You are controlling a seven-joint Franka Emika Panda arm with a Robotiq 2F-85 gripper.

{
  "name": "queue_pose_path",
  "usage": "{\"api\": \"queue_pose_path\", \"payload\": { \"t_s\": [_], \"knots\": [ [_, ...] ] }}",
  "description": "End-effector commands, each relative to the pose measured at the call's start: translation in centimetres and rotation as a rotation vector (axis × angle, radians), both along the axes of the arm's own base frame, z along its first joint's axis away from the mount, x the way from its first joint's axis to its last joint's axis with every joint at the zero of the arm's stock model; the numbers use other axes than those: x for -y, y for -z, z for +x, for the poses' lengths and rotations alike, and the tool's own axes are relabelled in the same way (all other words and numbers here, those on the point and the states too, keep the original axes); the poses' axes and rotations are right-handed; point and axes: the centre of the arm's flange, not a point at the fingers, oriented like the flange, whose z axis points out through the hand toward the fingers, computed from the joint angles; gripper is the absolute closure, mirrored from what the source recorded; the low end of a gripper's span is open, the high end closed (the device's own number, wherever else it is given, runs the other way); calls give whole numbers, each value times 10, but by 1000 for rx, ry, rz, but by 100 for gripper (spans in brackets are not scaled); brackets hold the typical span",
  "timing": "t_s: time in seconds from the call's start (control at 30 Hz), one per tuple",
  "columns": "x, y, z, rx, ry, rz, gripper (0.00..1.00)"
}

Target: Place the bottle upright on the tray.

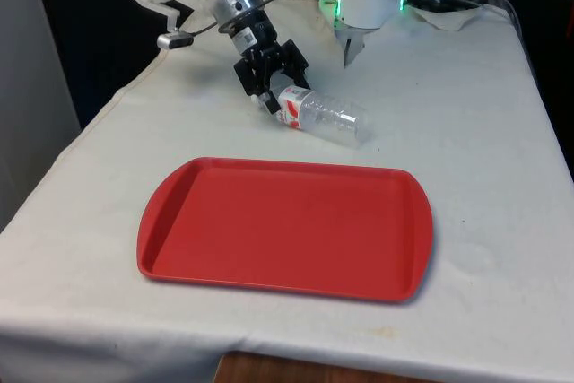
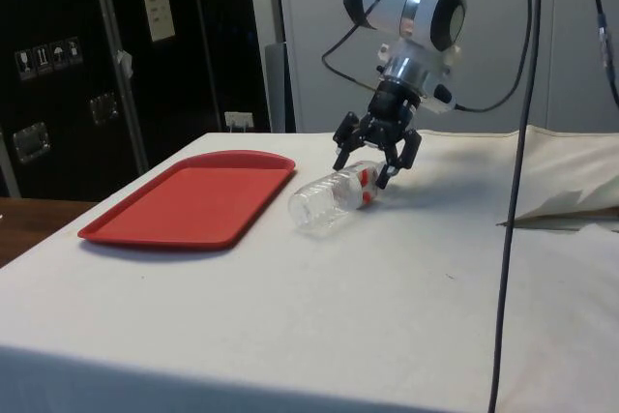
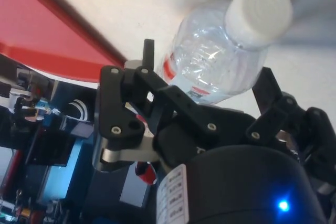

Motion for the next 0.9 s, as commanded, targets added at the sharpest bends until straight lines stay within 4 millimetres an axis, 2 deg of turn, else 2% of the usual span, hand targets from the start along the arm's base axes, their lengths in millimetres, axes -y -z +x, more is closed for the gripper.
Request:
{"api": "queue_pose_path", "payload": {
  "t_s": [0.0, 0.47, 0.87],
  "knots": [
    [0, 1, 1, 12, 2, 4, 0],
    [-1, 16, -2, 40, -2, 30, 0],
    [9, 15, -3, 59, -2, 67, 0]
  ]
}}
